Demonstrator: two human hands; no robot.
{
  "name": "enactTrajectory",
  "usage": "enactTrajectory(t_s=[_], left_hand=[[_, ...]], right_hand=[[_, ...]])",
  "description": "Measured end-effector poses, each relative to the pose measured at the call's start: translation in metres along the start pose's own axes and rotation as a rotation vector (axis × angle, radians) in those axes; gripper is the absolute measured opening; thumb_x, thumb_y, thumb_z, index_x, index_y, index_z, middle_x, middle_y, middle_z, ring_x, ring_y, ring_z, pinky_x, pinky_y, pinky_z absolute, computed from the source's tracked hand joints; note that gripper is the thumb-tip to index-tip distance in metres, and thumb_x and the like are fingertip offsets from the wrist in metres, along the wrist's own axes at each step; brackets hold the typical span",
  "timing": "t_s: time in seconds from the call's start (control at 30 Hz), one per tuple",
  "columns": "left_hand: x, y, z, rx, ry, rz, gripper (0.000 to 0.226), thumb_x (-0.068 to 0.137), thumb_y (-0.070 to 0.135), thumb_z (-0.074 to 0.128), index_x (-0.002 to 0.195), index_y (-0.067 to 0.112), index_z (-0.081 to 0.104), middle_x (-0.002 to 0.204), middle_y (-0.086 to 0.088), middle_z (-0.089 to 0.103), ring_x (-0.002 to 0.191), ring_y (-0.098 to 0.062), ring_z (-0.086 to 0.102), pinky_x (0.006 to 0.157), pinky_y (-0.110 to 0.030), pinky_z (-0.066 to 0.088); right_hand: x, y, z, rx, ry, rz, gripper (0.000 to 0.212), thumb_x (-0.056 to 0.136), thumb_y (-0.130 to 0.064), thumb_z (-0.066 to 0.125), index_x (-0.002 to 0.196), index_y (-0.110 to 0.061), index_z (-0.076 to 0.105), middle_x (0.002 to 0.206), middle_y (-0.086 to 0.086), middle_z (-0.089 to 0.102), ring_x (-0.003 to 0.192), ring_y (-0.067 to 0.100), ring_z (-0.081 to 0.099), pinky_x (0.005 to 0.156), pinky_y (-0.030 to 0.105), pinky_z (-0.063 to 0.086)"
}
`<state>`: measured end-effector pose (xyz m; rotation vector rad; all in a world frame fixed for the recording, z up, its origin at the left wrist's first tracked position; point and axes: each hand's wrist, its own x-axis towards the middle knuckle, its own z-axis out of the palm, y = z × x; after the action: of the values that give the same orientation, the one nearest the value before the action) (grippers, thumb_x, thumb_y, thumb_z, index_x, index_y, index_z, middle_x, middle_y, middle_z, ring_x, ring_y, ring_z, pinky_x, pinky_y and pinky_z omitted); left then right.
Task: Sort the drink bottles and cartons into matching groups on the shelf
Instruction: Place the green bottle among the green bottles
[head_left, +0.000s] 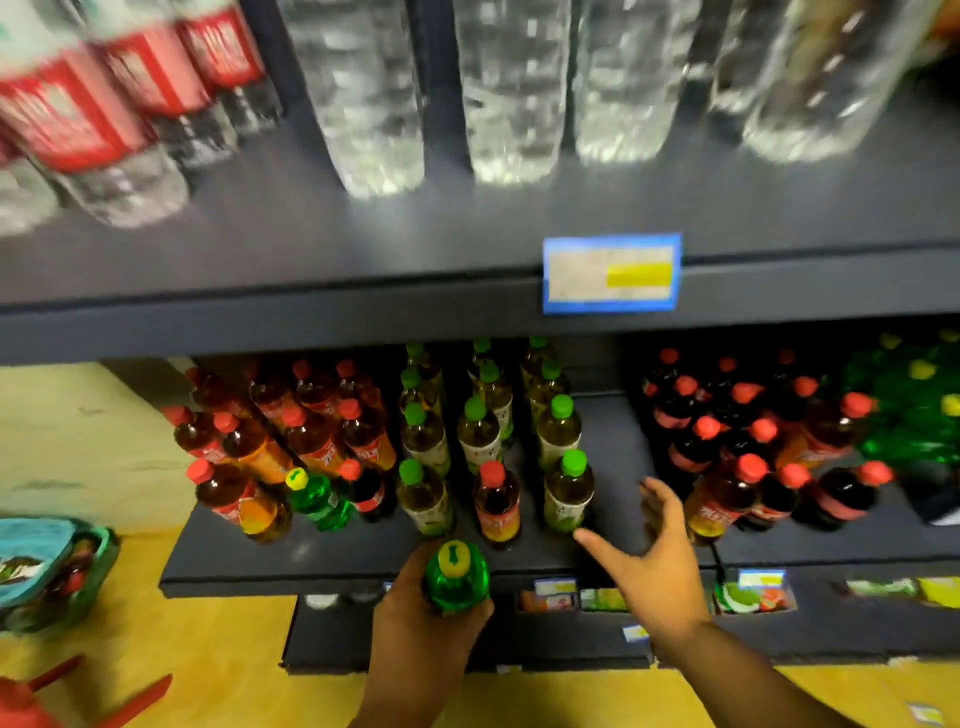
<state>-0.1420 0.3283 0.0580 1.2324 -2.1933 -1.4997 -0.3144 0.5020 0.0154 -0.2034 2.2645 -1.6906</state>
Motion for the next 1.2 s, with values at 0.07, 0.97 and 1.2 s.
enactTrajectory(t_s=[0.07,0.97,1.2], left_hand=[[-0.013,0.014,-0.010,-0.013,-0.027,-0.028,0.073,0.065,0.009,0.090,0.128,0.030,0.058,0.104,0.009,0.064,0.100,-0.011,0.059,0.087,-0.021,0.041],[-0.038,0.151,0.008,0.090,-0.141,0.437,0.059,0.062,0.034,0.089,0.114,0.043,0.061,0.105,0.022,0.070,0.100,0.007,0.064,0.089,-0.026,0.057],[-0.048,0.156,0.028,0.028,-0.289,0.476,0.058,0.062,0.035,0.089,0.113,0.044,0.063,0.111,0.018,0.072,0.106,0.002,0.067,0.096,-0.033,0.057]], right_hand=[[-0.015,-0.024,-0.011,0.000,0.000,-0.022,0.104,0.057,-0.052,0.089,0.143,-0.037,0.033,0.149,-0.008,0.043,0.137,0.016,0.042,0.113,0.045,0.039],[-0.098,-0.123,-0.024,0.084,-0.130,-0.174,0.082,0.068,-0.024,0.089,0.129,-0.048,0.039,0.122,-0.034,0.052,0.111,-0.023,0.049,0.083,0.002,0.043],[-0.096,-0.127,-0.026,0.240,-0.014,-0.165,0.092,0.071,0.008,0.075,0.142,-0.038,0.039,0.119,-0.014,0.063,0.105,0.001,0.066,0.085,0.031,0.059]])
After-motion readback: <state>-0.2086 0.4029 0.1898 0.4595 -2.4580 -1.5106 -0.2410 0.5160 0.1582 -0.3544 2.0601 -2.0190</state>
